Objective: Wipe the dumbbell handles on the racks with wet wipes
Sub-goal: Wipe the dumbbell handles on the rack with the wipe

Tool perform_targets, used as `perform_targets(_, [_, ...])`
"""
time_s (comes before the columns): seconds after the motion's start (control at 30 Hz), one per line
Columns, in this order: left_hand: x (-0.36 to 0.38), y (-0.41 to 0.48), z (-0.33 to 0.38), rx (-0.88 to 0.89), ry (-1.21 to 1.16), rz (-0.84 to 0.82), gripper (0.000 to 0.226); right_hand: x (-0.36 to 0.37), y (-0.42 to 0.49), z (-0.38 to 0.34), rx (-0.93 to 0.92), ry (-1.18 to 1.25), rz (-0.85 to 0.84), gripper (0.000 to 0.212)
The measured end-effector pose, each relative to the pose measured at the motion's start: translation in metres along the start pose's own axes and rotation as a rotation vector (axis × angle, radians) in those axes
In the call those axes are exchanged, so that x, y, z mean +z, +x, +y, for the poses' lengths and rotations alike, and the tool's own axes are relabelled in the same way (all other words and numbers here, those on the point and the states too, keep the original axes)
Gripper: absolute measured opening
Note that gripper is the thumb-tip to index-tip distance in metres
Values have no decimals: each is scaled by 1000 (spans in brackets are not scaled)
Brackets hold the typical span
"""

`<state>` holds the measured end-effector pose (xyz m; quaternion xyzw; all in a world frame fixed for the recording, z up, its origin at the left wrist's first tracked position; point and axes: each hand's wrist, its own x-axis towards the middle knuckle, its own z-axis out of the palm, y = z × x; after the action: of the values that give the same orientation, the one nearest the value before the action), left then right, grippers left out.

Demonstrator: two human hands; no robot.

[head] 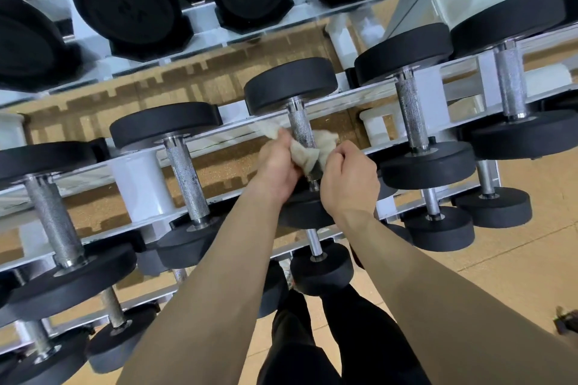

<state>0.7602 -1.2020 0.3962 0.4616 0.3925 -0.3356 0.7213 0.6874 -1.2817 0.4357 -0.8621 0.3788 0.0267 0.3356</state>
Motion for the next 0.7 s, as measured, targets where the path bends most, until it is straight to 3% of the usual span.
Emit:
perform_targets(0.1, [19,10,21,89,-217,44,22,0,0,-1,12,4,7,22])
perform_targets(0.17, [23,13,24,128,-232,47,16,0,0,-2,13,0,12,23])
perform_targets(0.27, [8,10,7,205,219,68,19,0,-1,-1,3,-1,16,23])
perform_targets(0.37, [-24,-5,-6,276,753,-70,27,0,-2,-1,-6,3,19,23])
perform_targets(0.47, [-39,-19,-12,259,936,-202,33,-1,-3,-2,-6,-2,12,23])
perform_targets(0.57, [-28,-14,-3,219,722,-143,33,-1,-4,-3,-3,10,17,25])
perform_targets(0.7, [8,-2,28,168,15,39,22,0,-4,-4,0,20,20,27])
